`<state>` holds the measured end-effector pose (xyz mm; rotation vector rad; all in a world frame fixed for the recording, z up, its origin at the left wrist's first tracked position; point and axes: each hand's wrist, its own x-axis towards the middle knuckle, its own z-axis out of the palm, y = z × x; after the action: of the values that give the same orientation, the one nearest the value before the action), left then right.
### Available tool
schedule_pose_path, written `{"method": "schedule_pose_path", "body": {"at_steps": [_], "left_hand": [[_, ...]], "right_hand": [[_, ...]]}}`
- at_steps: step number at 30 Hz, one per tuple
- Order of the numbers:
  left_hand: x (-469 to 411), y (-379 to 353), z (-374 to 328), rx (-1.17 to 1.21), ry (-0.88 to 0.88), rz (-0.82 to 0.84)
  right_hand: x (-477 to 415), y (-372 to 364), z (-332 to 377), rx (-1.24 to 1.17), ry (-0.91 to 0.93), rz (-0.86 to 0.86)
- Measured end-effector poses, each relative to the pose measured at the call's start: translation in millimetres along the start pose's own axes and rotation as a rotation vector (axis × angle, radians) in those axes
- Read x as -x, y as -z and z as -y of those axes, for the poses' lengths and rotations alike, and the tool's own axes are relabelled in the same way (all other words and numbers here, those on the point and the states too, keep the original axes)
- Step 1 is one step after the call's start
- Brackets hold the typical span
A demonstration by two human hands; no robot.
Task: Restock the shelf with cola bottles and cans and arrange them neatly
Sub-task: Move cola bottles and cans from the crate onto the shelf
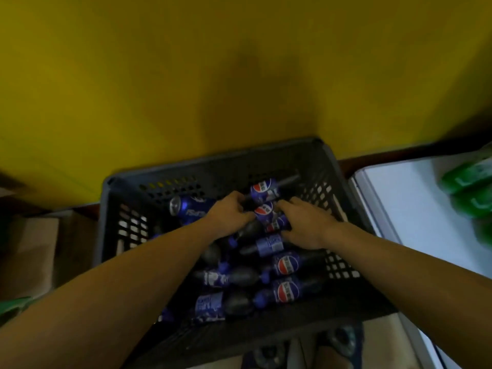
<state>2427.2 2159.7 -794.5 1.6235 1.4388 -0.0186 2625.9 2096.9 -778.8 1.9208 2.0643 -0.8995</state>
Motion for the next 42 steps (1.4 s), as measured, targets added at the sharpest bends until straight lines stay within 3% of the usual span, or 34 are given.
{"method": "schedule_pose_path", "body": {"at_steps": [3,5,10,16,18,20,24,27,30,32,35,39,42], "left_hand": [[-37.3,-54.0,21.1,-0.099,0.044,0.073],[-49.5,-80.0,35.4,-0.110,0.046,0.019],[-45.6,-76.7,33.7,-0.166,0.002,-0.022],[-1.3,-13.7,0.8,0.171,0.162,0.118],[13.3,12.5,7.4,0.463,0.227,0.152],[20.0,35.2,26.5,0.750,0.225,0.192],[39.0,41.4,43.8,0.602,-0.047,0.204],[46.4,41.5,46.9,0.565,-0.156,0.108],[55.0,53.1,68.7,0.588,-0.140,0.019],[61.9,56.3,85.4,0.626,-0.065,-0.029],[63.6,57.4,103.3,0.665,-0.014,-0.140],[57.0,60.5,109.9,0.702,-0.007,-0.311],[54.0,58.0,111.7,0.722,0.004,-0.362]], "right_hand": [[-27.7,-35.5,-18.1,-0.037,-0.020,0.027],[-39.1,-51.3,-28.0,-0.071,-0.026,0.013],[-55.5,-63.4,-31.3,0.015,0.011,-0.180],[-60.0,-57.3,7.8,0.199,0.149,-0.190],[-58.9,-50.7,19.8,0.034,0.152,-0.217],[-55.4,-44.7,34.8,-0.326,0.086,-0.296],[-50.1,-29.1,80.5,-0.896,-0.014,-0.320],[-48.9,-22.8,104.6,-1.042,0.032,-0.239],[-55.9,-22.0,107.0,-1.151,0.079,-0.070],[-63.4,-24.3,101.2,-1.077,0.033,-0.050],[-74.4,-43.2,93.5,-0.628,-0.004,-0.205],[-104.3,-86.3,115.7,-0.290,0.128,-0.164],[-137.6,-102.3,135.7,-0.089,0.044,-0.202]]}}
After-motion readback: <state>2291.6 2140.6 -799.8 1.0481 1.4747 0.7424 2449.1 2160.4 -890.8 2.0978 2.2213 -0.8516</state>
